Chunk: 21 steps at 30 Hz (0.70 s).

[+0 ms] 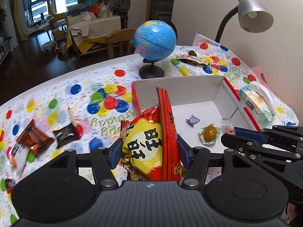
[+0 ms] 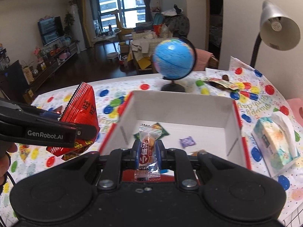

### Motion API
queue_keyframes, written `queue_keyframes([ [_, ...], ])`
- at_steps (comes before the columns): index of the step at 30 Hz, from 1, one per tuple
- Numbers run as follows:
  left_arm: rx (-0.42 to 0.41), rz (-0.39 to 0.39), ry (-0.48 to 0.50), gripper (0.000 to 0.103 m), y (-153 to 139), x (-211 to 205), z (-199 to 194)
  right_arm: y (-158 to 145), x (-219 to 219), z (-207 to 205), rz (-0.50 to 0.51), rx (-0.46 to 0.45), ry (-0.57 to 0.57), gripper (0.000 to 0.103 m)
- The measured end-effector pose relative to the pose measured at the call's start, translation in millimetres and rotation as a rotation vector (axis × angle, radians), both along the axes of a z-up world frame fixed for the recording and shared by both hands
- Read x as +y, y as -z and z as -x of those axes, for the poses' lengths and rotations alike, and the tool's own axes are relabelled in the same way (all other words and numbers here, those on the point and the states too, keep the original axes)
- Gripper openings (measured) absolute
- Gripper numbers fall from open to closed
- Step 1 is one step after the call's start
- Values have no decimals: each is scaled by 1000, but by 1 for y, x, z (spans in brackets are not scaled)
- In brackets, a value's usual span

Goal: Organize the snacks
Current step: 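Carry the chip bag and candy into the red box and open both tools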

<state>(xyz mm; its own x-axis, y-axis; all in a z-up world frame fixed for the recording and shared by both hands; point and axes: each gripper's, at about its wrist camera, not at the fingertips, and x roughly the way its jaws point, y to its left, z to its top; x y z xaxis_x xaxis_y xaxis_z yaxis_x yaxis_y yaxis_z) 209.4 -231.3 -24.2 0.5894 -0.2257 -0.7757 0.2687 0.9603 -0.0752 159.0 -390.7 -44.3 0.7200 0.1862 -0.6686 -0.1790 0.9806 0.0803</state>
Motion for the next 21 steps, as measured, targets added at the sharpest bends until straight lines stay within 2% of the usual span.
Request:
queue_keyframes([
  [11,18,-52,67,60,19,-55,-46,28,-40,-35,36,47,67,14],
  [21,56,-112,130,60,49,-92,-82,67,-64,-69,32,139,115,15],
])
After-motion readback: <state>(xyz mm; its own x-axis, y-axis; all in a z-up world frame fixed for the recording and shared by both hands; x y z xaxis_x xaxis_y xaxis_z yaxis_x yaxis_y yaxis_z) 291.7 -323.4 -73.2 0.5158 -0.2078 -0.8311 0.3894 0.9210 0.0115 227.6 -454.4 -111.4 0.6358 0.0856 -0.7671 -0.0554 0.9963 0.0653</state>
